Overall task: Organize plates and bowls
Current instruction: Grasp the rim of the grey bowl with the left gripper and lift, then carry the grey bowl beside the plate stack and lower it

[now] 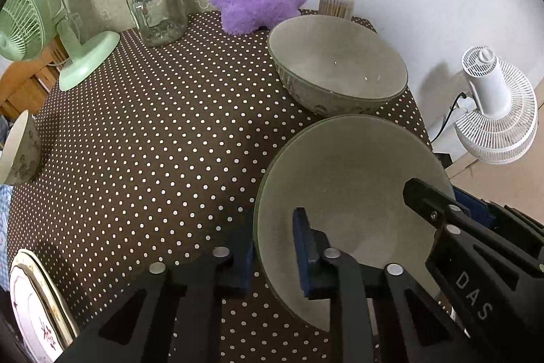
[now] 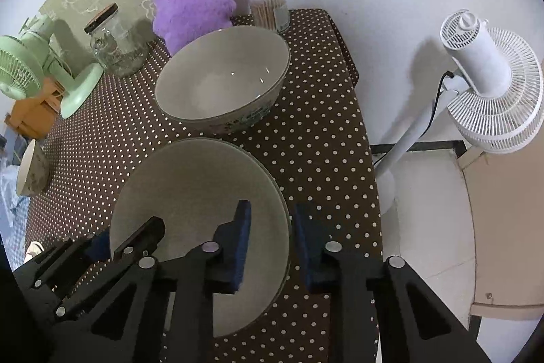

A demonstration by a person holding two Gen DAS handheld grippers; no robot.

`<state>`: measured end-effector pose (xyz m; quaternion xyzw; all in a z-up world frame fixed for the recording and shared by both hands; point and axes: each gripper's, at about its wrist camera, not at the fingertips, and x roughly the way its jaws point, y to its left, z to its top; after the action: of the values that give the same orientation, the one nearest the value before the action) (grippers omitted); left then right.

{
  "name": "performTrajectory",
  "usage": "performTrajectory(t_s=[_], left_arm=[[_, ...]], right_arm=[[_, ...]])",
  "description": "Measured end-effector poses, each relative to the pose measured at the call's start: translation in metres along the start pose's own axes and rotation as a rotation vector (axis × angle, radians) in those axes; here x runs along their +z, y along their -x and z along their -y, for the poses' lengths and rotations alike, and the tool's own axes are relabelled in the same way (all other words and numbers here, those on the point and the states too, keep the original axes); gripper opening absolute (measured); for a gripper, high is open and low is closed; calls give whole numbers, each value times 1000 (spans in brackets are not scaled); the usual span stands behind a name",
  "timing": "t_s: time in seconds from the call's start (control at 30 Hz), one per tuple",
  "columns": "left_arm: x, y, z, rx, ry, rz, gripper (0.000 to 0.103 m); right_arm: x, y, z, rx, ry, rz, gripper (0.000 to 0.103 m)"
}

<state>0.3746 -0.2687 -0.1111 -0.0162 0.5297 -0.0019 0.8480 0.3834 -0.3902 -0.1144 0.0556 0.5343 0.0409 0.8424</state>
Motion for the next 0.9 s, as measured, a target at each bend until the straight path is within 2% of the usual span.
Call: performTrajectory(t_s=[0.27,0.43,0.9], left_arm=[[-1,0,5,35,-23,2,13],[-6,6,3,42,-41,-1,13],[-42,49,-30,7,-48,2,13]], right_arm=[[-2,1,-2,-40,13,-8,20],[-11,7,-4,-35,-8,-15,20],[-50,52,-42,-62,6,2,20]])
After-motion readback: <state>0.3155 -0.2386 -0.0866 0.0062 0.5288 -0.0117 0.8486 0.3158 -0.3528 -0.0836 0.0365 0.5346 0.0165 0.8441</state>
